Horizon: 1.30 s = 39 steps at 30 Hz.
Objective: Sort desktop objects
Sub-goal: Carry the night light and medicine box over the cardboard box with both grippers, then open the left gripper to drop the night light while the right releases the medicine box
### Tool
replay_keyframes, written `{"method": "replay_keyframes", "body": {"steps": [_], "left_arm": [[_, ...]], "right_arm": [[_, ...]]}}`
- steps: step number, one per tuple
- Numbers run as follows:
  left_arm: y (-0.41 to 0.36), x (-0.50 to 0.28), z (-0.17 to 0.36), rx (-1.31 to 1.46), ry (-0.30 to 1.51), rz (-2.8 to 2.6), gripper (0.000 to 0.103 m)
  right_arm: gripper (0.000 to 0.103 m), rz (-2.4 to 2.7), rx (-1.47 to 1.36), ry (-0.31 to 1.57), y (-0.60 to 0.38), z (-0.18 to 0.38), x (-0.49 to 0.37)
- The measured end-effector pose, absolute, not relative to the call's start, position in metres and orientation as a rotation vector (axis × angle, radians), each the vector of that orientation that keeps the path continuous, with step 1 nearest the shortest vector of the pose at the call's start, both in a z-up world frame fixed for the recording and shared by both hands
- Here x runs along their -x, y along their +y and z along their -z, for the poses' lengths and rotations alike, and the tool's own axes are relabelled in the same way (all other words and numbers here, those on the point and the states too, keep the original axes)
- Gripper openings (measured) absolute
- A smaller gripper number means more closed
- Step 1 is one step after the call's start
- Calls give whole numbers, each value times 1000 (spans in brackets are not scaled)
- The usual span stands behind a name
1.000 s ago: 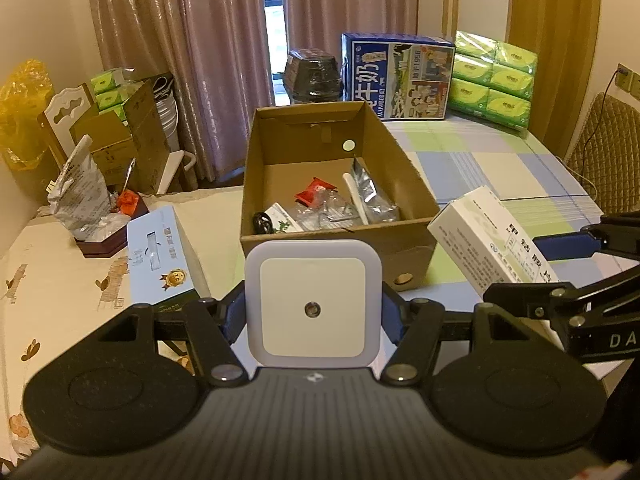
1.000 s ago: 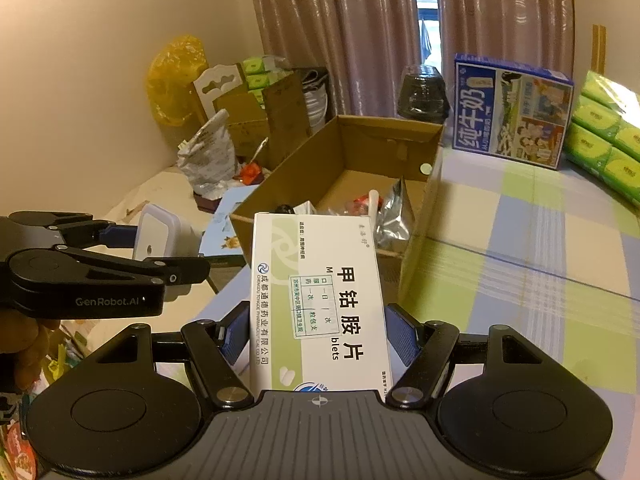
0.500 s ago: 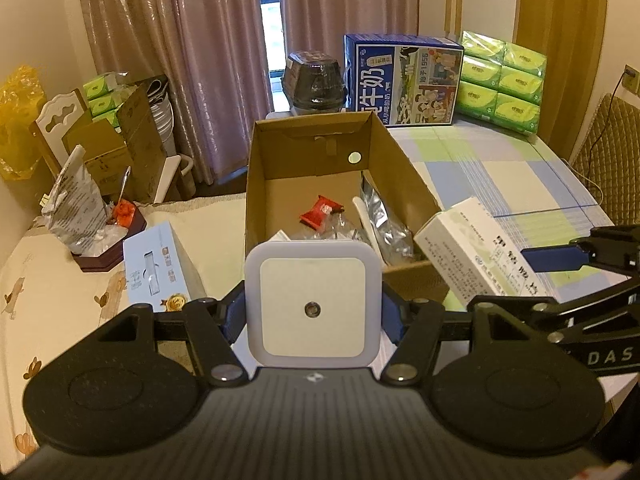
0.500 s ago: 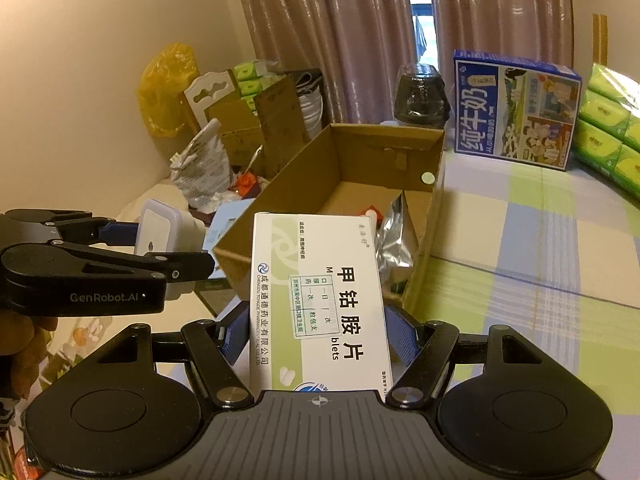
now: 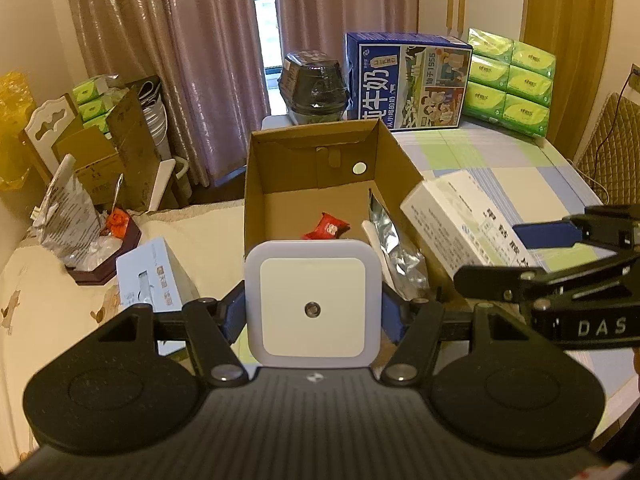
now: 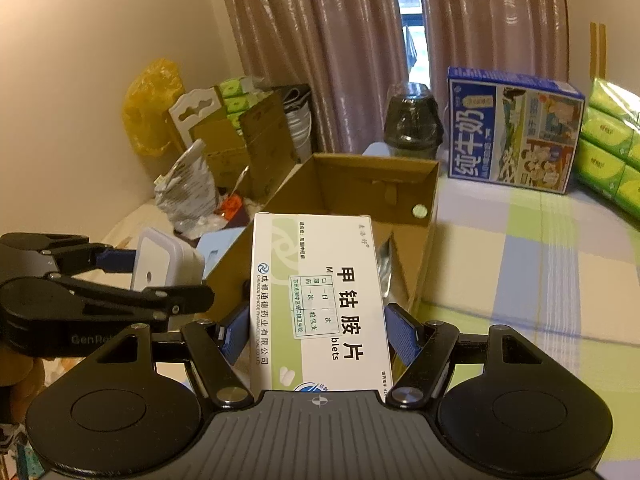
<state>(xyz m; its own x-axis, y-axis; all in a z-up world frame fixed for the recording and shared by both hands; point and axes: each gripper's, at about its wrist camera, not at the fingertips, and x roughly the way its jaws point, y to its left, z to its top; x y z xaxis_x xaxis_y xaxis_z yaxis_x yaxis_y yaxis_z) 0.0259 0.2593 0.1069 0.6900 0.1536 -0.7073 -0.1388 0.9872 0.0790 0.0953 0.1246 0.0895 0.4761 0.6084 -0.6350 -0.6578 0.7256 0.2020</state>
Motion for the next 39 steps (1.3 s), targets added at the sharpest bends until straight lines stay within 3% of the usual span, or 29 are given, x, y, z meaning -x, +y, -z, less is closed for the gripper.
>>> {"method": "replay_keyframes", "body": {"steps": [9,33,34,35,39], "left_arm": [[281,-84,-108,-5,791,-139,60],[317,-186,-46,34,853,-112,61],[319,-188,-44,49,847,-111,64],[321,-189,-43,59,846,-118,78],[325,-185,-43,40,833,-149,81]], "right_arm": [[68,-743,56,756,142,-90,-155],[68,-689,-11,771,158,-58,-236],[68,-687,-13,771,158,-57,-237],[68,-684,-16,773,157,-56,-239],[68,-680,-20,779,155,-51,-241]]}}
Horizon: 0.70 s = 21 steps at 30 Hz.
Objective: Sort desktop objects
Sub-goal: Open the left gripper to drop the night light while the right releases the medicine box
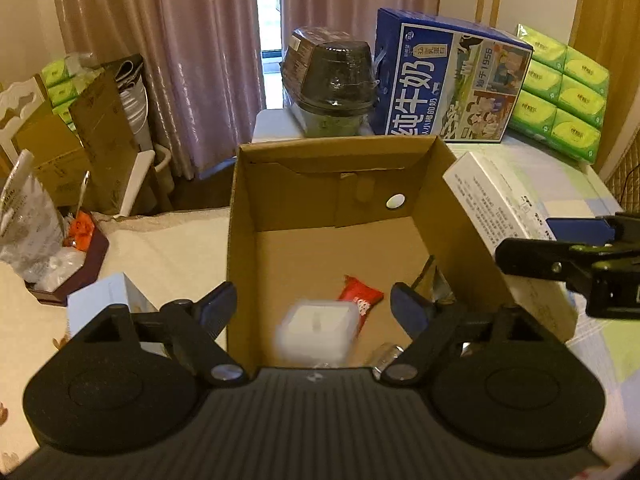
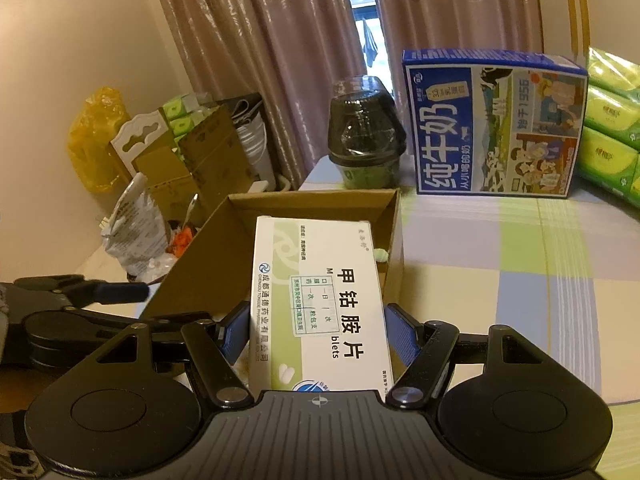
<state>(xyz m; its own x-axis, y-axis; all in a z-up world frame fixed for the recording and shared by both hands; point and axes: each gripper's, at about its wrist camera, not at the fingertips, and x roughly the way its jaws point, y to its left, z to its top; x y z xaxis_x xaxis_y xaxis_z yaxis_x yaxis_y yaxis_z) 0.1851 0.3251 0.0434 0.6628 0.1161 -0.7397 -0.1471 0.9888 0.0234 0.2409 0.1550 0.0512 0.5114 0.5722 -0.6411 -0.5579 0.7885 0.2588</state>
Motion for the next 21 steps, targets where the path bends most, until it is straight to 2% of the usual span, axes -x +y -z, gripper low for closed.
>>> {"method": "replay_keyframes", "body": {"steps": [21], "left_arm": [[335,-146,-59,11,827,-183,81]], "right_arm": [[68,-731,-89,772,180,-59,-240]]}}
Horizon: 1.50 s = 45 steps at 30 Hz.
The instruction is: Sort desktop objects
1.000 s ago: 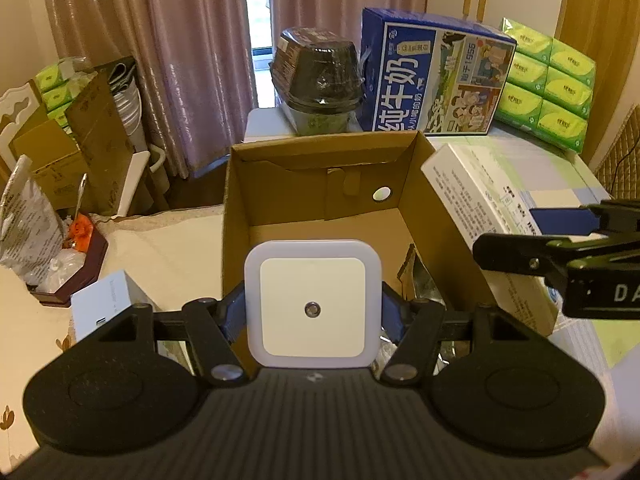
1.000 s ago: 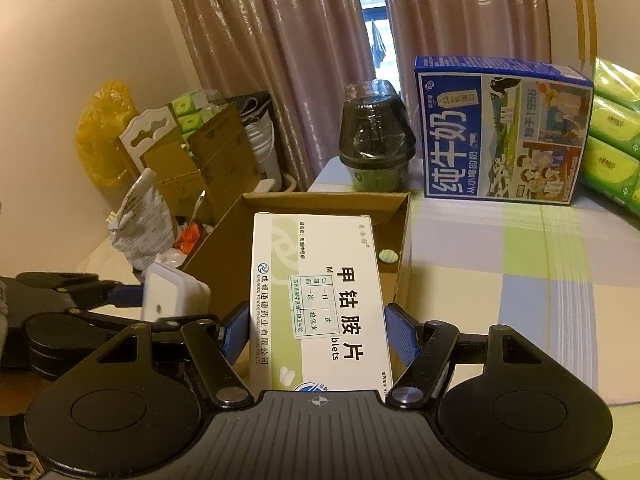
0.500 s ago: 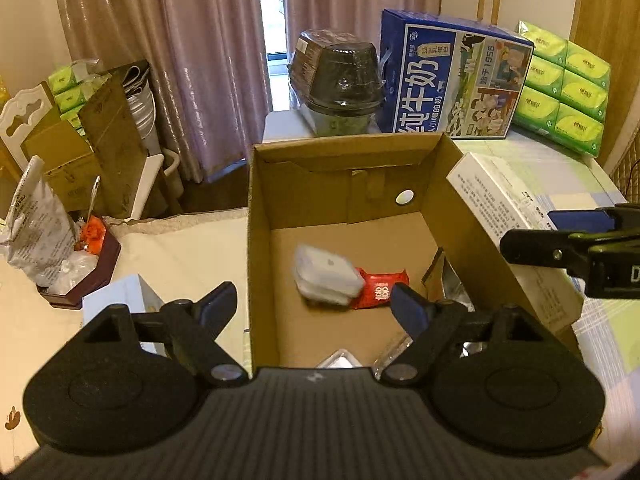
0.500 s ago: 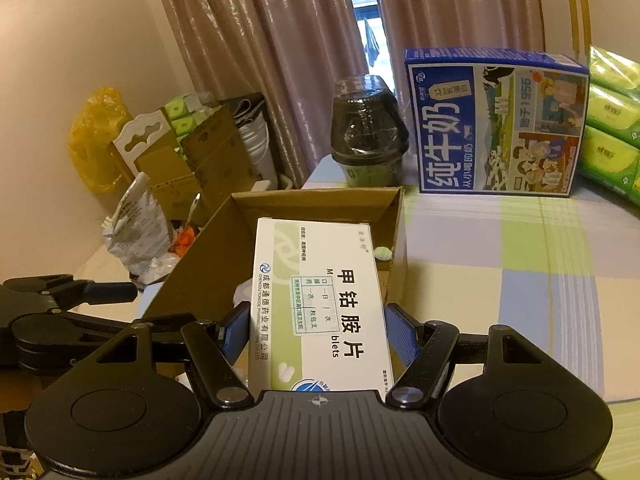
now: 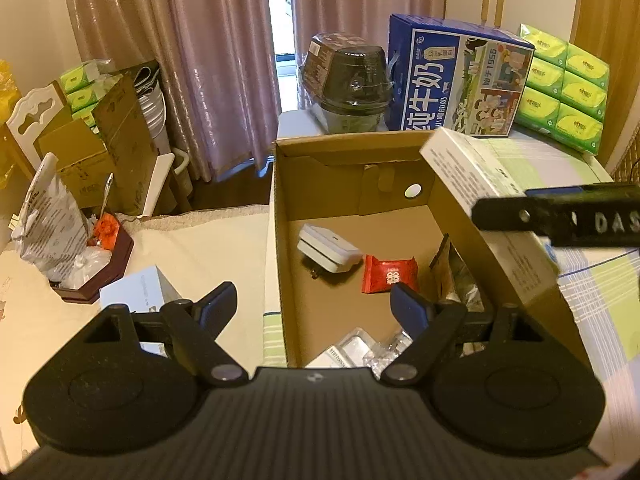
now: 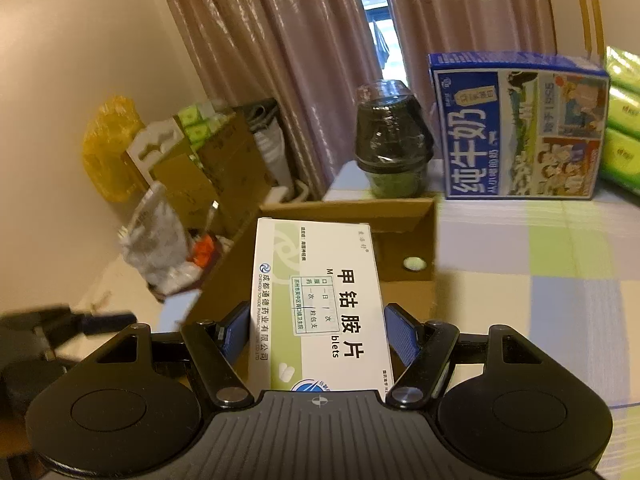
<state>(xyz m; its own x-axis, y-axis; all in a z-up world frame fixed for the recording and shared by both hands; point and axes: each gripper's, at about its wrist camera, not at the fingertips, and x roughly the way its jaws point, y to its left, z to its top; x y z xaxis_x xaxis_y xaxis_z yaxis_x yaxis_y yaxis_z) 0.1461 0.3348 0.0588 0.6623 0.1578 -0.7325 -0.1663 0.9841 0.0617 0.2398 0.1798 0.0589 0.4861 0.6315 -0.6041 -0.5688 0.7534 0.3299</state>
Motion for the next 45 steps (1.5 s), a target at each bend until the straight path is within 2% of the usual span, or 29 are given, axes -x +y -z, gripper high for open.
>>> {"method": "replay_keyframes", "body": {"steps": [1,3,11,25,45], "left_arm": [[335,-144,-59,10,827,-185,81],[335,-140,-59,8,827,-188,81],[332,-120,-60,38,819,-183,81],[303,-52,-85,84,735,-250,102],[250,57,-115,105,669,-225,102]], "right_arm": [[70,-746,-110,759,181,-59,-242],[97,-734,-117,749,181,-59,-242],[97,-729,-115,739,162,-63,-228],[101,-713,-106,779,116,-88,-173],[101,-675,-58,751,59,-119,-42]]}}
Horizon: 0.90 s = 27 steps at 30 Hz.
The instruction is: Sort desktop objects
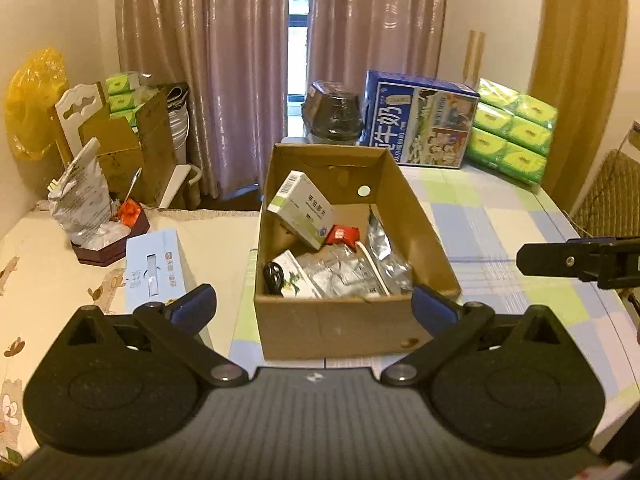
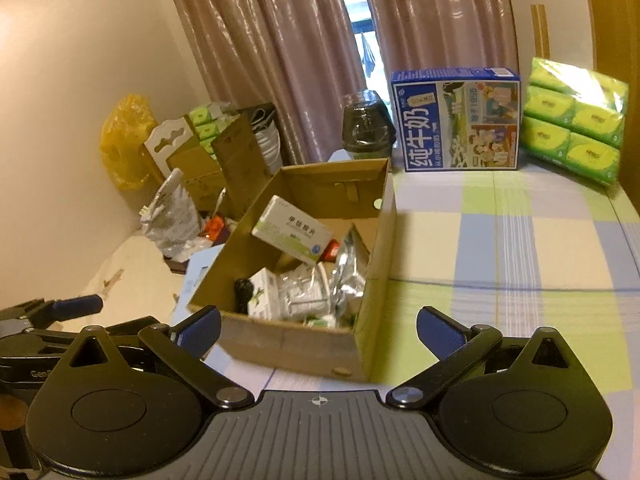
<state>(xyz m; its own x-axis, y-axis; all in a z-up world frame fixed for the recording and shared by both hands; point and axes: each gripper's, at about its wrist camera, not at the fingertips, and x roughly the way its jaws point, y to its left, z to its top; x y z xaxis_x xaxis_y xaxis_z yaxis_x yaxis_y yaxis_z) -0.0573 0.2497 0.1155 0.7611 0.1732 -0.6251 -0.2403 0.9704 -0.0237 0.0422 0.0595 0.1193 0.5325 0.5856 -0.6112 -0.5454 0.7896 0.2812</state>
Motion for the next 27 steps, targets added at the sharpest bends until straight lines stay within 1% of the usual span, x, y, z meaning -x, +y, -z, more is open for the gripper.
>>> {"method": "replay_keyframes", "body": {"steps": [5,14,20,27], "left_arm": [[237,89,-120,139,687,-267,102],[211,138,-136,179,646,-317,102],[197,160,-138,181,654,-350,102],[182,181,-140,205,657,-356,102]], "right_arm": [[101,-667,-74,740,47,-127,-11],[101,-658,-11,706,35,-133,38],[101,-659,40,694,26,-126,62],[101,-670,45,722,15,-115,78]]}}
